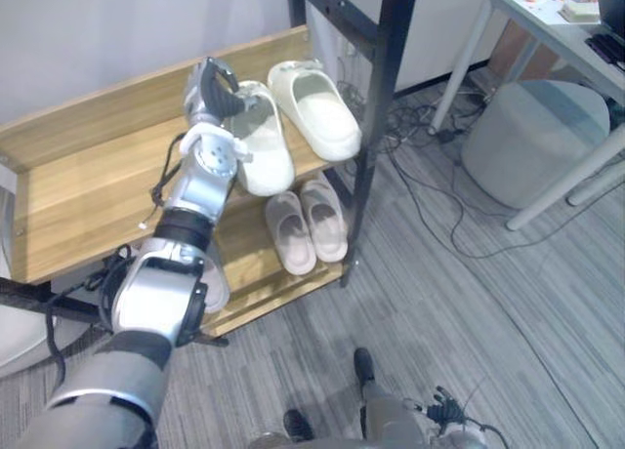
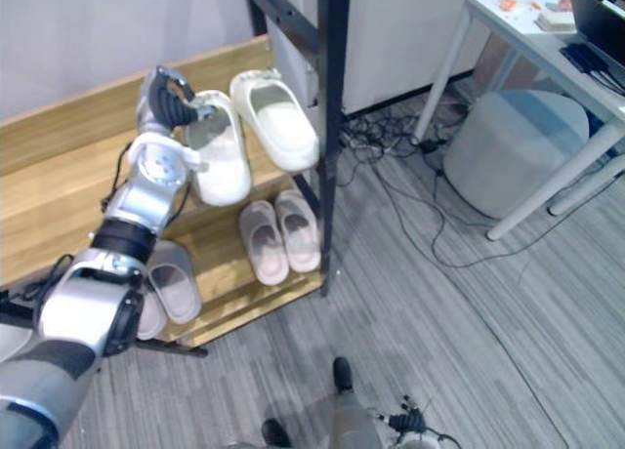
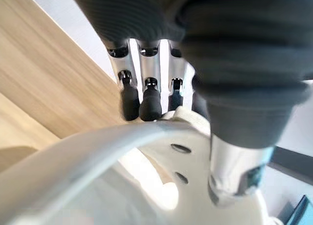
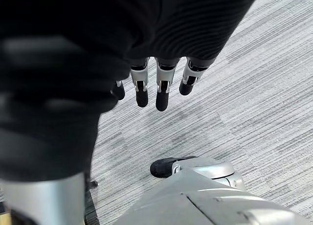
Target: Organize the slippers on the shoe rack
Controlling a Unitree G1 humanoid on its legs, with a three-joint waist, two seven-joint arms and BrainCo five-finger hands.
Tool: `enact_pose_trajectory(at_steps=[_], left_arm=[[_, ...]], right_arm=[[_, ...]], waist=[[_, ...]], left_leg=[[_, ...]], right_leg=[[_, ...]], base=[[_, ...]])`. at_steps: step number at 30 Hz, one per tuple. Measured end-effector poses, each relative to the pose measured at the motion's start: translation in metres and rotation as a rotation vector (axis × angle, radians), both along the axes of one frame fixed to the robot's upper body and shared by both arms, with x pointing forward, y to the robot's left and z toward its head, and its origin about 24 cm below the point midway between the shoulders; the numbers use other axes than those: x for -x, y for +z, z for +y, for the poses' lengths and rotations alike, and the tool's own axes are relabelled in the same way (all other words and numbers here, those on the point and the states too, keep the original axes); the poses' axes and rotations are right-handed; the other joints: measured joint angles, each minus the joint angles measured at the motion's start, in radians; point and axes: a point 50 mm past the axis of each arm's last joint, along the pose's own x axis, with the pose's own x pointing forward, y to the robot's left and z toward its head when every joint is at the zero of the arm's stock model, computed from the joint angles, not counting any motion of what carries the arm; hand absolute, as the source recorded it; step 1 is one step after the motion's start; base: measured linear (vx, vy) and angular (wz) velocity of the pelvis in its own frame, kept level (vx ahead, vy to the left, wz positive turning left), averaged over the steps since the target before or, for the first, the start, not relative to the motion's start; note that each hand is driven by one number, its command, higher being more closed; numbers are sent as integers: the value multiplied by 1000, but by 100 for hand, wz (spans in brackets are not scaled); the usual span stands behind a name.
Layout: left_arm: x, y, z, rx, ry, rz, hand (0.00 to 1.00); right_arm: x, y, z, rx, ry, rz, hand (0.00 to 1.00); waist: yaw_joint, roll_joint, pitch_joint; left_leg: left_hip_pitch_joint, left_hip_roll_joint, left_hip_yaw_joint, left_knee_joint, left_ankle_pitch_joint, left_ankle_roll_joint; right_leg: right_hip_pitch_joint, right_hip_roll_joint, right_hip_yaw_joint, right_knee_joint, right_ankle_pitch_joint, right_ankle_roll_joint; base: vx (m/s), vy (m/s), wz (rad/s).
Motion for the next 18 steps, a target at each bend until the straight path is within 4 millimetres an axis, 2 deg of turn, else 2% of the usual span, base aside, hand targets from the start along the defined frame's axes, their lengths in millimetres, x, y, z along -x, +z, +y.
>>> enact_pose_trajectory(at_steps=[7, 14, 18], left_arm=[[1, 6, -9, 11, -30, -29, 0], [1, 4, -9, 31, -35, -23, 0], [5, 2, -15, 75, -78, -44, 0]], right_arm=[[0, 0, 1, 0, -5, -1, 0], [0, 0, -1, 3, -2, 5, 0], [-1, 0, -1, 3, 1, 8, 0]], waist=[[-4, -3, 2], [-1, 1, 4], [-2, 6, 5]], left_leg=[[-27, 1, -22, 60, -29, 15], [12, -1, -40, 46, -25, 12], [34, -8, -69, 4, -1, 7]], right_leg=[[7, -13, -18, 0, 2, 2], [51, -11, -60, -5, -8, -11], [70, -11, -103, -7, -14, -20]], base=[[-5, 24, 8], [-5, -8, 9], [9, -28, 17]])
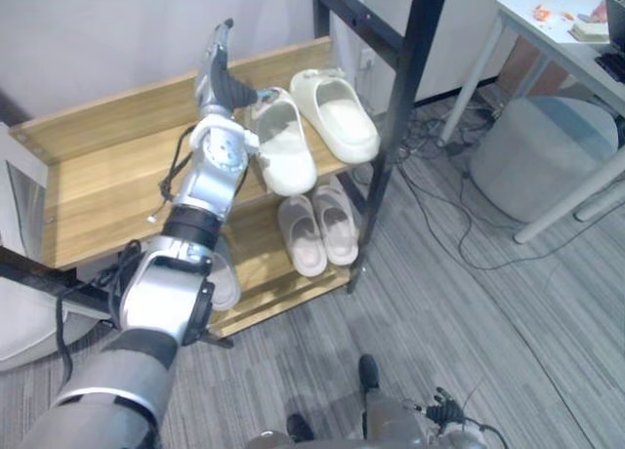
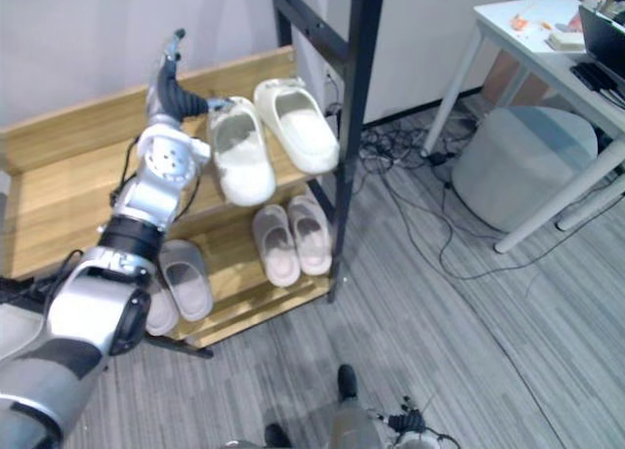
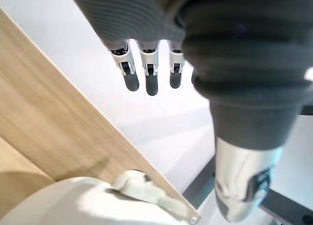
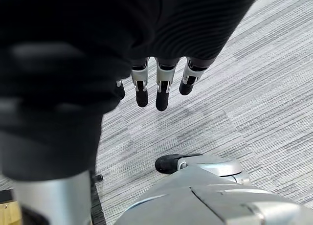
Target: Organize the slippers on the shoe rack
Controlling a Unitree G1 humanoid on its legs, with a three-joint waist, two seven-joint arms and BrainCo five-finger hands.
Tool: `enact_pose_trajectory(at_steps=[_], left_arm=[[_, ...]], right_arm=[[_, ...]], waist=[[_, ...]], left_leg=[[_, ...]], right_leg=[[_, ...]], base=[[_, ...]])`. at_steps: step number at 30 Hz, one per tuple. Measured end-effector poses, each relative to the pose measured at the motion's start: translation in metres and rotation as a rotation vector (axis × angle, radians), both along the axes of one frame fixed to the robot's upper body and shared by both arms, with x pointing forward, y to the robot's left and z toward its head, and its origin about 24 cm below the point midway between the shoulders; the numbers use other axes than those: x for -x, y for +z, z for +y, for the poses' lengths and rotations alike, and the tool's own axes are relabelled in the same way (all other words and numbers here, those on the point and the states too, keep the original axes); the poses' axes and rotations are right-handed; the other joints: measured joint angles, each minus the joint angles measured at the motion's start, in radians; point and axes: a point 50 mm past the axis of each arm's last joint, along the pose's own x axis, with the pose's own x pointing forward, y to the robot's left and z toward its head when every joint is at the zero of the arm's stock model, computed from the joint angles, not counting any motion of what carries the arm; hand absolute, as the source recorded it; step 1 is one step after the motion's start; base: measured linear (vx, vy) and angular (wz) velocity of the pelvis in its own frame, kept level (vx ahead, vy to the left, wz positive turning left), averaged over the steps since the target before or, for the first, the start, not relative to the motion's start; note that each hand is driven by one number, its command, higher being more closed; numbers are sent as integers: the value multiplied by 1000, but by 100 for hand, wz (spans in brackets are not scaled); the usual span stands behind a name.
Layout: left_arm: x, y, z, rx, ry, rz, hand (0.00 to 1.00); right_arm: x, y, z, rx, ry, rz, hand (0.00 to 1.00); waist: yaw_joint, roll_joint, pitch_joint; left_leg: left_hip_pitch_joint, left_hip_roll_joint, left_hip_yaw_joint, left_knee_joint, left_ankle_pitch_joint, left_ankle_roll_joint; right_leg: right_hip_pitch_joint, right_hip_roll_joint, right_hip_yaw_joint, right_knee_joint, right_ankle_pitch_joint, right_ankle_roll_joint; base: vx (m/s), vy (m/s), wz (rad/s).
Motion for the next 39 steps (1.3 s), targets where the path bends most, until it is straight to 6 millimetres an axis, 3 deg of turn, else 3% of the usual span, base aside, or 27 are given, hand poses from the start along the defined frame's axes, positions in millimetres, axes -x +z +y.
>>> enact_pose_trajectory(at_steps=[4, 9, 11, 14, 18, 26, 29, 39], left_arm=[[8, -9, -2, 52, -42, -19, 0], [27, -41, -20, 215, -162, -5, 0], [37, -57, -29, 308, -214, 11, 0], [46, -69, -34, 370, -249, 25, 0], [63, -111, -45, 459, -294, 146, 0], [87, -154, -68, 548, -410, 318, 0], [91, -161, -76, 574, -448, 356, 0], [91, -180, -85, 556, -478, 445, 0]], right_arm=[[0, 0, 0, 0, 0, 3, 0], [3, -1, -3, 2, -8, 27, 0], [4, -1, -4, 4, -11, 31, 0], [5, -1, -5, 7, -12, 36, 0], [10, -3, -5, 5, -28, 55, 0], [18, -6, -3, 13, -2, 94, 0], [21, -8, -1, 7, -4, 114, 0], [26, -10, 7, 2, 16, 132, 0]], waist=[[2, 4, 0], [19, 10, 2], [41, 10, 1], [52, 11, 0], [62, 8, -3], [92, -7, -36], [106, -21, -46], [105, -55, -97]], left_leg=[[13, 0, -22, -31, 20, -5], [43, 1, -61, -34, 26, -1], [62, -6, -72, -55, 40, 1], [63, -13, -90, -76, 58, 3], [87, -12, -137, -101, 80, -1], [99, -6, -181, -102, 84, -7], [102, -5, -193, -101, 85, -7], [123, -9, -202, -116, 87, -7]], right_leg=[[12, 4, -39, 3, 0, 0], [61, 2, -84, -1, -6, -7], [77, -6, -97, -1, -11, -6], [79, -14, -112, -1, -13, -3], [116, -16, -157, -1, -24, 5], [151, -15, -199, -1, -37, 15], [161, -15, -212, -1, -39, 16], [181, -18, -220, -1, -47, 19]], base=[[14, -42, 19], [-19, -13, 20], [-47, -2, 14], [-54, -10, 23], [-18, -26, 30], [-2, -17, 15], [13, -5, 16], [2, 2, 2]])
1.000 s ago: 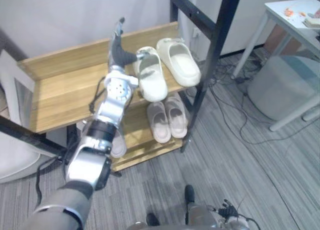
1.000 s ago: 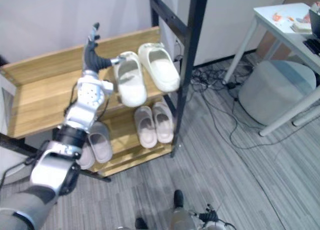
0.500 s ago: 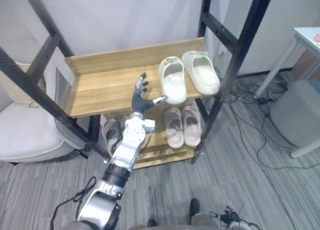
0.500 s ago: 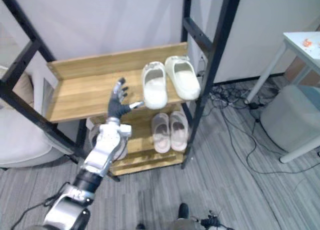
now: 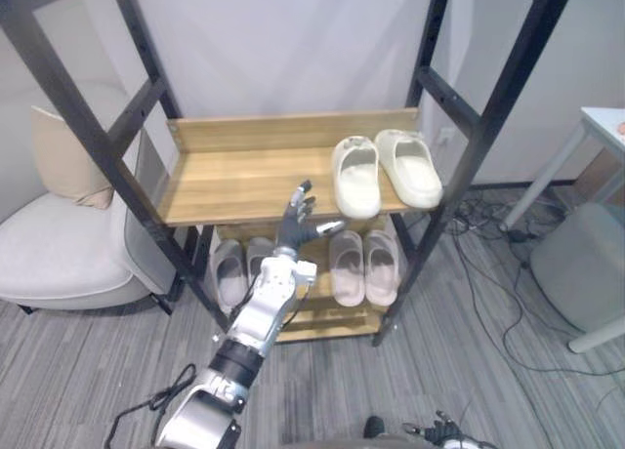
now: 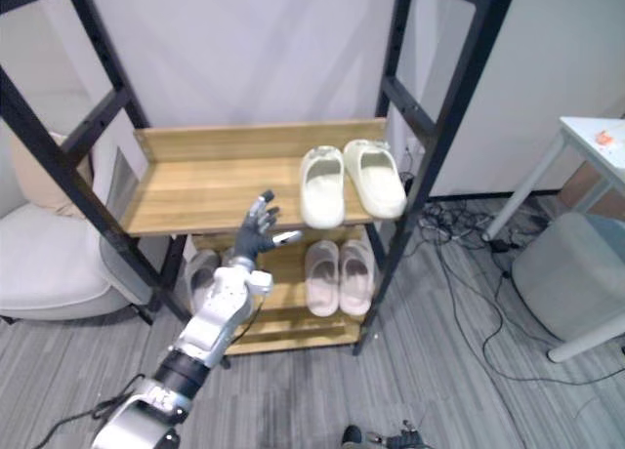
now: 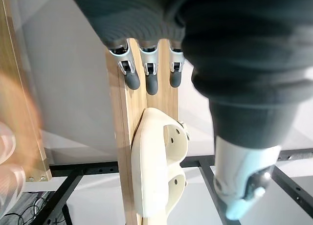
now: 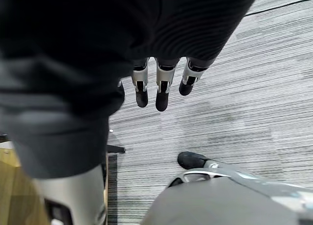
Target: Organize the slippers on the shoe rack
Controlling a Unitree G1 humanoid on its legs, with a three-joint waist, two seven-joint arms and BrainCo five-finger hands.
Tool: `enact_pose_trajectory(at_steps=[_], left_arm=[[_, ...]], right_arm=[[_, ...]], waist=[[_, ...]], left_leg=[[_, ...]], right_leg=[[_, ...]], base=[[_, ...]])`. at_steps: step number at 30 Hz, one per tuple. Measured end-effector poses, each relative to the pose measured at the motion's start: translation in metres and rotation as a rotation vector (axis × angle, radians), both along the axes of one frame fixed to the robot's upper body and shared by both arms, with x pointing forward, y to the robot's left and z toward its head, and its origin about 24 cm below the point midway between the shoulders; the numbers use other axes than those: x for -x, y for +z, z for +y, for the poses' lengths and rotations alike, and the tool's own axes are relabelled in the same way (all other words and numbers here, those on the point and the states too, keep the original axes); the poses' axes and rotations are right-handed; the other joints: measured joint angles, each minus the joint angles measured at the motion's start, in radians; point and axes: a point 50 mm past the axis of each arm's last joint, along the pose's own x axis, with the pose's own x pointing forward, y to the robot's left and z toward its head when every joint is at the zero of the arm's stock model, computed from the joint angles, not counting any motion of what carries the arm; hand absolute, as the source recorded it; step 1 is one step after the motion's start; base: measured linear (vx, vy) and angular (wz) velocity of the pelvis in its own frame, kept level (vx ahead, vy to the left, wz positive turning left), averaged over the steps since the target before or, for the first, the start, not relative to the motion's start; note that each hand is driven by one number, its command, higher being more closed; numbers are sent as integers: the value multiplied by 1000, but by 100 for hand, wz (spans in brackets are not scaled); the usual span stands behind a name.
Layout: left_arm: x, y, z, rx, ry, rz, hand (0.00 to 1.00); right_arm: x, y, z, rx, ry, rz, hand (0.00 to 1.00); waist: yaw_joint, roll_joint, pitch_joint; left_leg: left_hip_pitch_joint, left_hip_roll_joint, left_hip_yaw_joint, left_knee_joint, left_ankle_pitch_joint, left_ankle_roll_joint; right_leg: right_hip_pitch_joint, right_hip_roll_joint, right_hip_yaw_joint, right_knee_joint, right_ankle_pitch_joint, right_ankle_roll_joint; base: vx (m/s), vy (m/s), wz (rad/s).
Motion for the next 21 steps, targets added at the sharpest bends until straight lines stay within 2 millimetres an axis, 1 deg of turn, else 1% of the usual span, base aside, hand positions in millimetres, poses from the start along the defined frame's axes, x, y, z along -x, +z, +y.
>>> enact_pose_trajectory(at_steps=[6, 14, 17, 19, 21], left_arm=[[-9, 0, -6, -40, -13, 9, 0], [-16, 2, -19, -64, -45, 21, 0], [-21, 5, -25, -72, -59, 23, 0], [-21, 5, -30, -82, -77, 23, 0], [-22, 6, -31, -82, -77, 23, 0]], right_arm=[[0, 0, 0, 4, -4, 0, 0], [-1, 0, 1, 3, -5, -5, 0], [-2, 0, 1, 1, -5, -7, 0], [-2, 0, 2, 0, -5, -8, 0], [-3, 0, 2, -1, -5, -8, 0]], waist=[[0, -3, -2], [-12, -4, -2], [-24, -4, -2], [-29, -4, -2], [-30, -4, -2]], left_leg=[[10, -1, 14, -5, -1, -1], [27, 4, 40, -14, -4, -7], [29, 4, 47, -16, -7, -11], [30, 4, 51, -16, -8, -12], [29, 4, 55, -16, -8, -13]], right_leg=[[1, 0, 16, 0, 0, 0], [-1, 8, 45, 0, 0, 0], [-3, 10, 52, 0, 0, 0], [-4, 10, 56, 0, 0, 0], [-7, 11, 59, 0, 0, 0]], base=[[-3, 8, -6], [7, 3, -10], [4, 0, -5], [9, 2, -6], [7, 0, -6]])
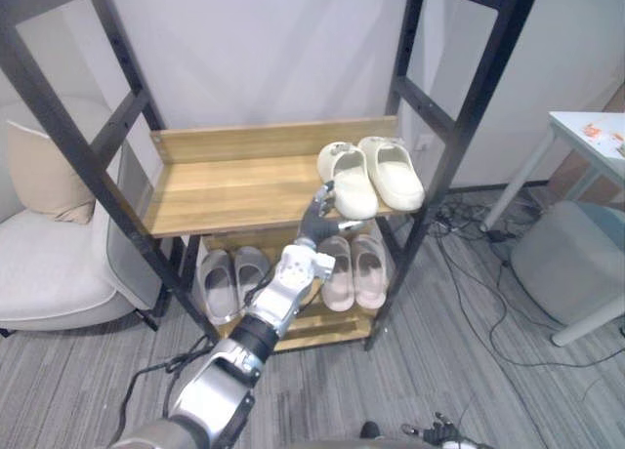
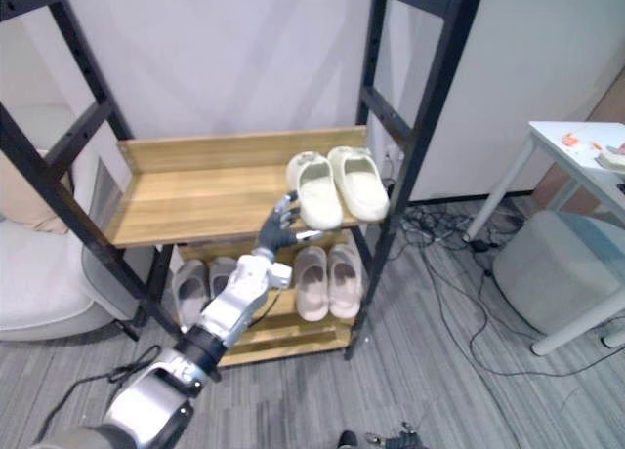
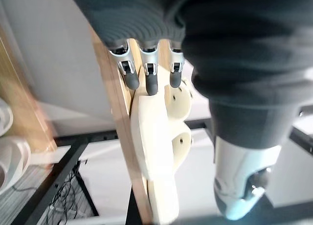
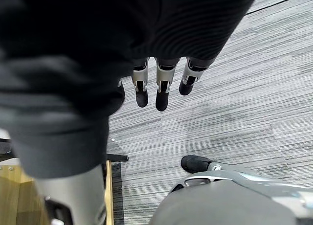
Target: Organize the slippers on the shoe rack
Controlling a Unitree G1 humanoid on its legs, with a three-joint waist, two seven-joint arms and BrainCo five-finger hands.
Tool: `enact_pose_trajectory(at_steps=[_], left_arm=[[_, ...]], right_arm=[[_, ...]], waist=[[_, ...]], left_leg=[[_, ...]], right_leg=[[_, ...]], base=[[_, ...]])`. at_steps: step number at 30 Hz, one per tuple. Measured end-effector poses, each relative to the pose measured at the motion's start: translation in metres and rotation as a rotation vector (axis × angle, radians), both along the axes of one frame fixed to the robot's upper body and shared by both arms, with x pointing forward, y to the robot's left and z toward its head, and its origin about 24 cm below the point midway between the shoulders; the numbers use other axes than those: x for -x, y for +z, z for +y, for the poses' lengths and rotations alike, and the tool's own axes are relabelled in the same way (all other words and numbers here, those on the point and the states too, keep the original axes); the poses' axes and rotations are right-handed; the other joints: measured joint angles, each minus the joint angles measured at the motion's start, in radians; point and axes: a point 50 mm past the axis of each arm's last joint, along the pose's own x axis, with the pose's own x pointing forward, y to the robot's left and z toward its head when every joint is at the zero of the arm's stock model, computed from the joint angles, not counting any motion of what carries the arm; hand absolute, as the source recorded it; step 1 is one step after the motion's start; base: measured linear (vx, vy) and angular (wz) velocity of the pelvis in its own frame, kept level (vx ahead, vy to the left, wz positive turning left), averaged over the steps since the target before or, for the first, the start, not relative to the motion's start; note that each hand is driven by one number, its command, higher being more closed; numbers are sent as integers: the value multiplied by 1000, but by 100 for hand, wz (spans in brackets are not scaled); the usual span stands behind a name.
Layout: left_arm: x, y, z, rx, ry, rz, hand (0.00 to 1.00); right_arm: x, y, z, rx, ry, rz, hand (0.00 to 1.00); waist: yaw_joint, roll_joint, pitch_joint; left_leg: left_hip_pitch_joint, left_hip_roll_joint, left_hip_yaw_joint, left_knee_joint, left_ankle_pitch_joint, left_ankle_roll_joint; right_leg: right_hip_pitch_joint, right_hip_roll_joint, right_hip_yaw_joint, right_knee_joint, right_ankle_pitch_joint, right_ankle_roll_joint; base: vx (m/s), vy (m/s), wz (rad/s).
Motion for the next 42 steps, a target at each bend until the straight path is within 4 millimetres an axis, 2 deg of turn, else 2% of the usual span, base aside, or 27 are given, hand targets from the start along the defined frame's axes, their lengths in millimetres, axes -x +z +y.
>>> enact_pose_trajectory(at_steps=[6, 10, 23, 27, 33, 38, 40, 42], left_arm=[[-6, 0, 3, -21, 22, 10, 0], [-14, 1, 11, -26, 72, 23, 0], [-18, 10, 21, -25, 95, 5, 0], [-7, 15, 25, 9, 67, -44, 0], [22, 28, 17, 96, -60, -137, 0], [55, 17, 3, 170, -198, -95, 0], [75, 5, -4, 216, -275, -36, 0], [86, -6, -6, 231, -313, 10, 0]], right_arm=[[1, 0, -1, -6, -17, -1, 0], [0, 0, 0, -11, -29, -4, 0], [-3, 1, 0, -13, -29, -16, 0], [-5, 1, 0, -16, -22, -20, 0], [-6, 1, 1, -17, 11, -18, 0], [-3, 0, 0, -14, 21, 2, 0], [-2, -1, 0, -14, 24, 15, 0], [-2, -2, 1, -14, 30, 17, 0]], waist=[[0, 0, 0], [-12, 0, 0], [-18, 5, 3], [-19, 8, 5], [-6, 8, 6], [24, 7, 7], [33, 6, 8], [35, 5, 8]], left_leg=[[-1, -1, 15, 0, 0, -1], [0, -1, 20, 0, -4, -5], [-2, 1, 14, 0, -3, -5], [-3, 1, -1, 0, 0, 1], [0, -2, -58, 6, 2, 4], [1, -1, -103, 16, 3, 5], [1, -1, -122, 16, 5, 5], [1, -1, -134, 16, 7, 4]], right_leg=[[-8, 0, 14, 0, 3, 1], [-9, 0, 20, 0, 4, 2], [-9, 2, 11, 0, 3, 2], [-3, 2, -8, 0, -1, 4], [33, -3, -64, 0, -16, 5], [62, -6, -110, 0, -26, 2], [72, -7, -122, 0, -31, 3], [79, -7, -137, 0, -35, 0]], base=[[-5, -1, -6], [-7, 0, -3], [2, -2, 1], [23, -12, 12], [17, -5, 28], [-5, -14, 26], [-16, -10, 22], [-10, -10, 23]])
